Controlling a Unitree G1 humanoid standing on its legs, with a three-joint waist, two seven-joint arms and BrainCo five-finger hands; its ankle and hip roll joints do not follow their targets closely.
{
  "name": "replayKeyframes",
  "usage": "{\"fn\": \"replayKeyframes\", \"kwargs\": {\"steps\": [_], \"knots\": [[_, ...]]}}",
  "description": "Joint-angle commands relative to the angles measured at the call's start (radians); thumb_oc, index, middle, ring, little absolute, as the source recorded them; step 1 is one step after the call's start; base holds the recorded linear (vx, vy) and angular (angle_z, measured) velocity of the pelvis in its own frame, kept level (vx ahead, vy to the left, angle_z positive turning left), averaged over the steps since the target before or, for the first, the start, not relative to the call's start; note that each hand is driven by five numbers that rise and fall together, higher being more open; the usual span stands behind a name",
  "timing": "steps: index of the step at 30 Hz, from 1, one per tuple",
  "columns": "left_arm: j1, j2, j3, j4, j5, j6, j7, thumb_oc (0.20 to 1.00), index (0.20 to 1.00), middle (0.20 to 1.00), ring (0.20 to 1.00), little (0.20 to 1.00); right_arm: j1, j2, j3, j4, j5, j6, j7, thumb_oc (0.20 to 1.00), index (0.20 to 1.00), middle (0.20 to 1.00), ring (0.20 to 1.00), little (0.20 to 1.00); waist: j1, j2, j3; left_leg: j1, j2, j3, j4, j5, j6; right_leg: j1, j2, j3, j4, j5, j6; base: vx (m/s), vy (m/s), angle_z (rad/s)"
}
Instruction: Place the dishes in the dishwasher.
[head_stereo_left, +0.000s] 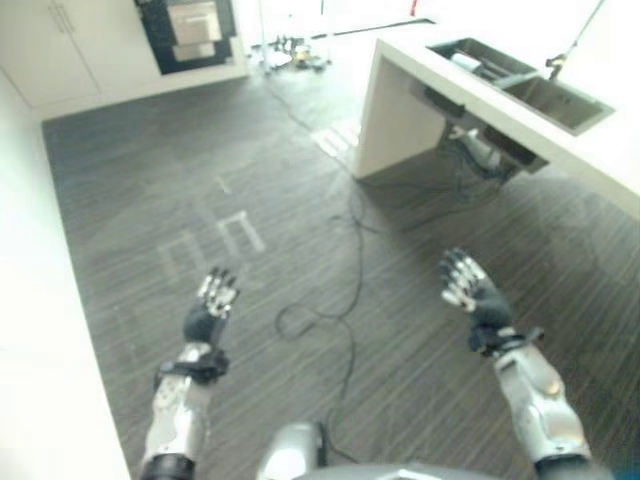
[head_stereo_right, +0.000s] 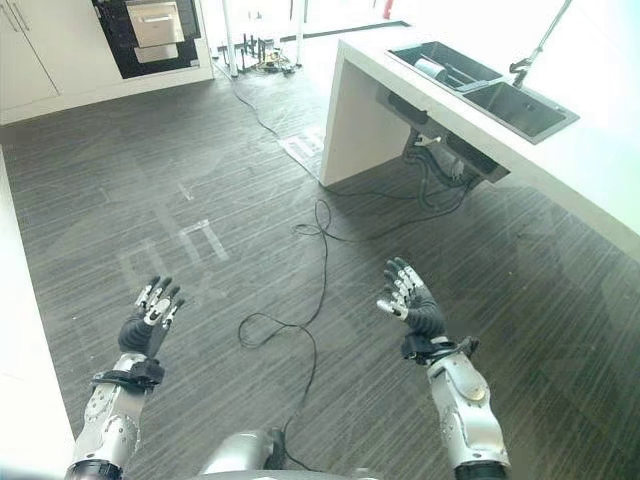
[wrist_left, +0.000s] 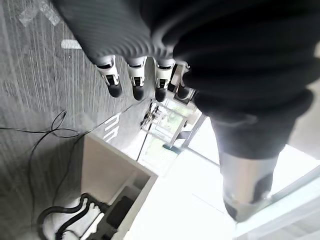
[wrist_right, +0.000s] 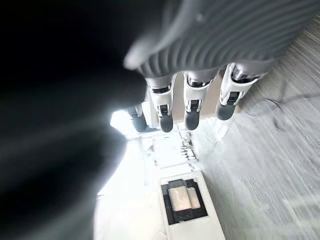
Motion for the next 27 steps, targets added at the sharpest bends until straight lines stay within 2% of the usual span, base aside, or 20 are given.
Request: {"fn": "replayKeyframes", "kwargs": {"steps": [1, 2, 4, 7, 9, 10, 13, 17, 19, 20, 21, 22, 23, 24, 25, 26, 27], "knots": [[0.038, 0.065, -0.023, -0.120, 0.043, -0.017, -0.031, 1.000, 1.000, 1.000, 1.000, 1.000, 0.038, -0.082, -0.034, -0.018, -0.024, -0.050, -0.034, 1.000, 1.000, 1.000, 1.000, 1.000, -0.013, 0.001, -0.044, -0.023, 0.030, -0.073, -0.065, 0.015, -0.160, 0.166, 0.109, -0.121, -0.493, -0.125, -0.014, 0.31, -0.132, 0.24], [0.031, 0.075, -0.022, -0.122, 0.048, -0.007, -0.044, 1.000, 1.000, 1.000, 1.000, 1.000, 0.053, -0.093, -0.051, -0.024, -0.008, -0.056, -0.034, 1.000, 1.000, 1.000, 1.000, 1.000, -0.031, -0.011, -0.027, -0.001, 0.026, -0.066, -0.065, 0.003, -0.166, 0.160, 0.107, -0.159, -0.626, -0.111, -0.017, 0.29, -0.197, 0.38], [0.032, 0.090, -0.027, -0.132, 0.053, 0.005, -0.049, 1.000, 1.000, 1.000, 1.000, 1.000, 0.078, -0.104, -0.074, -0.027, 0.023, -0.074, -0.024, 1.000, 1.000, 1.000, 1.000, 1.000, -0.067, -0.033, 0.002, 0.044, 0.022, -0.056, -0.065, -0.030, -0.176, 0.127, 0.079, -0.175, -0.785, -0.061, -0.005, 0.30, -0.262, 0.90], [0.045, 0.092, -0.045, -0.132, 0.047, -0.010, -0.040, 1.000, 1.000, 1.000, 1.000, 1.000, 0.098, -0.100, -0.093, -0.023, 0.020, -0.100, -0.012, 1.000, 1.000, 1.000, 1.000, 1.000, -0.113, -0.065, 0.022, 0.112, -0.009, -0.063, -0.065, -0.094, -0.175, -0.029, -0.011, -0.102, -0.785, -0.039, 0.023, 0.38, -0.299, 0.45], [0.062, 0.087, -0.046, -0.148, 0.051, -0.014, -0.039, 1.000, 1.000, 1.000, 1.000, 1.000, 0.098, -0.098, -0.092, -0.033, 0.010, -0.098, -0.017, 1.000, 1.000, 1.000, 1.000, 1.000, -0.115, -0.071, 0.018, 0.139, -0.014, -0.051, -0.065, -0.121, -0.173, -0.038, -0.037, -0.109, -0.785, -0.035, 0.027, 0.34, -0.248, 0.29], [0.073, 0.080, -0.047, -0.154, 0.060, -0.027, -0.040, 1.000, 1.000, 1.000, 1.000, 1.000, 0.092, -0.095, -0.089, -0.034, 0.012, -0.098, -0.022, 1.000, 1.000, 1.000, 1.000, 1.000, -0.114, -0.082, 0.010, 0.164, -0.020, -0.041, -0.065, -0.141, -0.178, -0.060, -0.070, -0.115, -0.785, -0.044, 0.037, 0.39, -0.333, 0.06], [0.091, 0.075, -0.039, -0.177, 0.047, -0.020, -0.033, 1.000, 1.000, 1.000, 1.000, 1.000, 0.081, -0.099, -0.081, -0.052, 0.003, -0.091, -0.037, 1.000, 1.000, 1.000, 1.000, 1.000, -0.110, -0.087, -0.019, 0.195, -0.017, -0.035, -0.065, -0.156, -0.190, -0.028, -0.065, -0.098, -0.785, -0.050, 0.038, 0.34, -0.307, 0.11], [0.109, 0.069, -0.031, -0.219, 0.014, 0.000, -0.047, 1.000, 1.000, 1.000, 1.000, 1.000, 0.063, -0.123, -0.082, -0.091, -0.013, -0.097, -0.050, 1.000, 1.000, 1.000, 1.000, 1.000, -0.124, -0.071, -0.059, 0.250, 0.035, -0.012, -0.065, -0.160, -0.231, 0.011, -0.030, -0.109, -0.785, -0.094, 0.008, 0.30, -0.287, -0.13], [0.112, 0.056, -0.031, -0.231, -0.016, -0.008, -0.060, 1.000, 1.000, 1.000, 1.000, 1.000, 0.061, -0.133, -0.085, -0.101, -0.019, -0.123, -0.021, 1.000, 1.000, 1.000, 1.000, 1.000, -0.129, -0.065, -0.065, 0.258, 0.058, -0.002, -0.065, -0.128, -0.247, 0.024, -0.011, -0.114, -0.785, -0.113, -0.010, 0.18, -0.205, 0.15], [0.114, 0.052, -0.031, -0.248, -0.019, -0.026, -0.066, 1.000, 1.000, 1.000, 1.000, 1.000, 0.064, -0.144, -0.088, -0.121, 0.004, -0.135, 0.030, 1.000, 1.000, 1.000, 1.000, 1.000, -0.129, -0.061, -0.068, 0.260, 0.070, -0.008, -0.065, -0.080, -0.260, 0.033, 0.006, -0.111, -0.785, -0.129, -0.025, 0.19, -0.240, 0.19], [0.118, 0.049, -0.032, -0.260, 0.012, -0.088, -0.049, 1.000, 1.000, 1.000, 1.000, 1.000, 0.070, -0.156, -0.090, -0.136, -0.001, -0.155, 0.058, 1.000, 1.000, 1.000, 1.000, 1.000, -0.126, -0.061, -0.071, 0.264, 0.077, -0.014, -0.065, -0.019, -0.275, 0.046, 0.022, -0.106, -0.785, -0.148, -0.041, 0.20, -0.257, -0.18], [0.118, 0.050, -0.031, -0.263, 0.038, -0.117, -0.039, 1.000, 1.000, 1.000, 1.000, 1.000, 0.071, -0.163, -0.091, -0.143, -0.001, -0.159, 0.067, 1.000, 1.000, 1.000, 1.000, 1.000, -0.123, -0.064, -0.072, 0.270, 0.078, -0.018, -0.065, 0.013, -0.284, 0.054, 0.028, -0.102, -0.785, -0.157, -0.049, 0.24, -0.289, -0.34], [0.120, 0.057, -0.026, -0.279, 0.055, -0.148, -0.026, 1.000, 1.000, 1.000, 1.000, 1.000, 0.075, -0.185, -0.105, -0.158, 0.008, -0.161, 0.083, 1.000, 1.000, 1.000, 1.000, 1.000, -0.117, -0.072, -0.074, 0.278, 0.078, -0.031, -0.065, 0.104, -0.303, 0.074, 0.043, -0.083, -0.785, -0.180, -0.068, 0.19, -0.232, -0.49], [0.121, 0.058, -0.023, -0.287, 0.052, -0.153, -0.025, 1.000, 1.000, 1.000, 1.000, 1.000, 0.077, -0.194, -0.112, -0.159, 0.007, -0.164, 0.080, 1.000, 1.000, 1.000, 1.000, 1.000, -0.113, -0.079, -0.072, 0.272, 0.073, -0.039, -0.034, 0.129, -0.307, 0.083, 0.048, -0.071, -0.785, -0.188, -0.076, 0.20, -0.257, -0.53], [0.123, 0.056, -0.015, -0.295, 0.054, -0.164, -0.029, 1.000, 1.000, 1.000, 1.000, 1.000, 0.076, -0.207, -0.121, -0.161, 0.006, -0.174, 0.079, 1.000, 1.000, 1.000, 1.000, 1.000, -0.108, -0.088, -0.068, 0.230, 0.063, -0.058, 0.070, 0.145, -0.310, 0.098, 0.059, -0.054, -0.785, -0.203, -0.092, 0.14, -0.188, -0.65], [0.127, 0.053, -0.013, -0.301, 0.062, -0.172, -0.030, 1.000, 1.000, 1.000, 1.000, 1.000, 0.076, -0.213, -0.126, -0.164, 0.013, -0.178, 0.080, 1.000, 1.000, 1.000, 1.000, 1.000, -0.105, -0.091, -0.064, 0.191, 0.053, -0.072, 0.148, 0.150, -0.308, 0.109, 0.066, -0.045, -0.785, -0.210, -0.102, 0.13, -0.155, -0.58], [0.129, 0.052, -0.012, -0.304, 0.067, -0.177, -0.031, 1.000, 1.000, 1.000, 1.000, 1.000, 0.075, -0.216, -0.129, -0.166, 0.019, -0.184, 0.079, 1.000, 1.000, 1.000, 1.000, 1.000, -0.103, -0.093, -0.062, 0.174, 0.048, -0.077, 0.174, 0.155, -0.306, 0.115, 0.068, -0.041, -0.785, -0.213, -0.106, 0.14, -0.123, -0.52]]}}
